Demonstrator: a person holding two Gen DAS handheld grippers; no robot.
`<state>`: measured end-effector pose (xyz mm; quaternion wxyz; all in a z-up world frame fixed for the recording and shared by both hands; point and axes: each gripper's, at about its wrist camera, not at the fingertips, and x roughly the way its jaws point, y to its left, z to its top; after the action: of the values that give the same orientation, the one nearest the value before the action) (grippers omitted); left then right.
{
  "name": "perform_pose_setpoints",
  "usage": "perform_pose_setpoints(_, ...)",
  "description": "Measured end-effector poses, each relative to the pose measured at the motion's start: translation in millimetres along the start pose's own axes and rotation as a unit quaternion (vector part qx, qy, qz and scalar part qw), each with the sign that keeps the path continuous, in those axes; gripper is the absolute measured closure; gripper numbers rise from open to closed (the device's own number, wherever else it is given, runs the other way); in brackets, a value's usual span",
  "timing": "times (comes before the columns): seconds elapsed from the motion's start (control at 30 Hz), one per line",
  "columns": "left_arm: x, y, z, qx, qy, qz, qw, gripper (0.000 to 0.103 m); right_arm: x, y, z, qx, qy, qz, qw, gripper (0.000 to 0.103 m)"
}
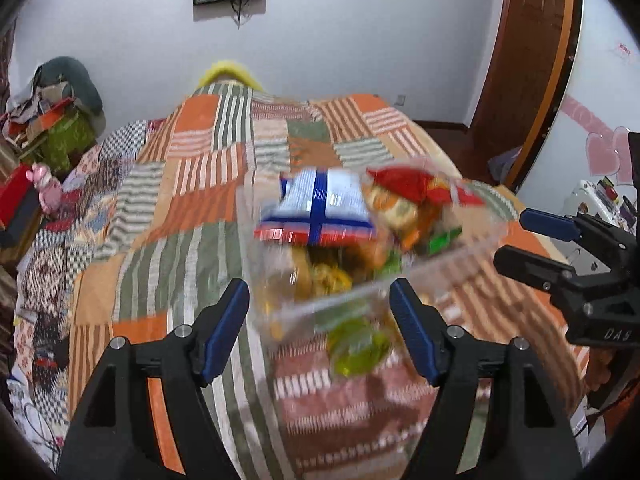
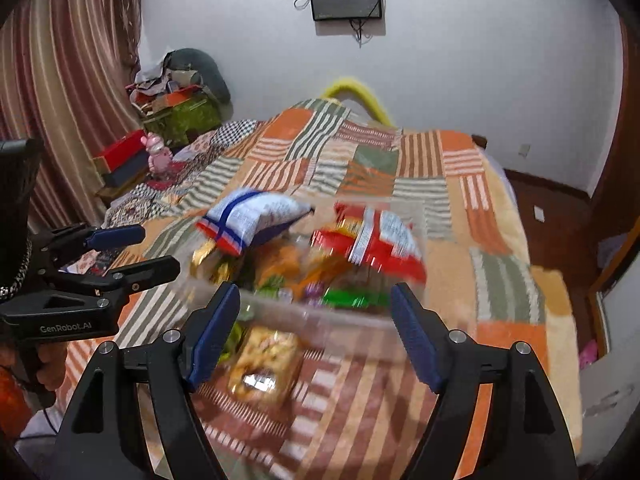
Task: Organize snacks
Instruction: 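Grasp the green jelly cup with the left tool while the right grasps the cookie pack, then lower the jelly cup and cookie pack into the box and open both tools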
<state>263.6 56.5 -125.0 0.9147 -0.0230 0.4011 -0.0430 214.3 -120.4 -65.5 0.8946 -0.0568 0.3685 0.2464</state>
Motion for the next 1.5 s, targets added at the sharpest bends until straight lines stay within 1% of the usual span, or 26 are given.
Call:
perform_pose_setpoints(0.13,10,5,-23,-0.002,0.028,0.003,0.9996,0.03,13,7,-15,0.005,0.026,0.011,1.0,0.029)
perform_pose_setpoints(0.33,22,16,-44,-0.024,0.056,-0.01,0.9981,0.03,45,22,-32,0.001,0.072,0.026,0.997,0.029)
perform_pose_setpoints(0.4,24,17,-47,-0.024,0.058,-0.005,0.998,0.03,56,26,-35,-0.002,0.086,0.031,0.996,0.029)
perform_pose_setpoints(0.47,24,17,-49,-0.021,0.053,0.009,0.9983,0.03,66,29,-38,-0.004,0.095,0.028,0.995,0.029)
perform_pose_setpoints(0.6,27,19,-50,-0.022,0.055,0.002,0.9982,0.03,79,30,-40,-0.005,0.115,0.025,0.993,0.029)
perform_pose_setpoints(0.67,33,17,-50,-0.02,0.061,-0.003,0.9979,0.03,80,29,-41,-0.003,0.12,0.025,0.992,0.031)
perform_pose_setpoints(0.83,49,8,-48,-0.02,0.076,-0.019,0.9967,0.03,84,27,-42,-0.002,0.136,0.036,0.99,0.052)
perform_pose_setpoints(0.9,56,3,-47,-0.013,0.079,-0.019,0.9966,0.03,85,25,-45,-0.004,0.144,0.043,0.989,0.053)
perform_pose_setpoints(0.97,60,0,-46,-0.011,0.08,-0.032,0.9962,0.03,84,25,-45,-0.01,0.145,0.046,0.988,0.055)
perform_pose_setpoints(1.13,71,-11,-43,-0.007,0.08,-0.041,0.9959,0.03,72,23,-49,-0.025,0.137,0.037,0.99,0.06)
perform_pose_setpoints(1.27,81,-18,-42,-0.01,0.088,-0.048,0.9949,0.031,66,17,-51,-0.024,0.132,0.031,0.991,0.061)
perform_pose_setpoints(1.3,83,-20,-42,-0.011,0.088,-0.053,0.9946,0.035,65,15,-51,-0.021,0.131,0.03,0.991,0.061)
perform_pose_setpoints(1.4,85,-25,-44,-0.009,0.089,-0.064,0.9939,0.054,59,5,-54,-0.011,0.127,0.031,0.991,0.061)
perform_pose_setpoints(1.5,83,-29,-45,-0.003,0.083,-0.063,0.9945,0.059,56,1,-56,0.0,0.124,0.033,0.992,0.061)
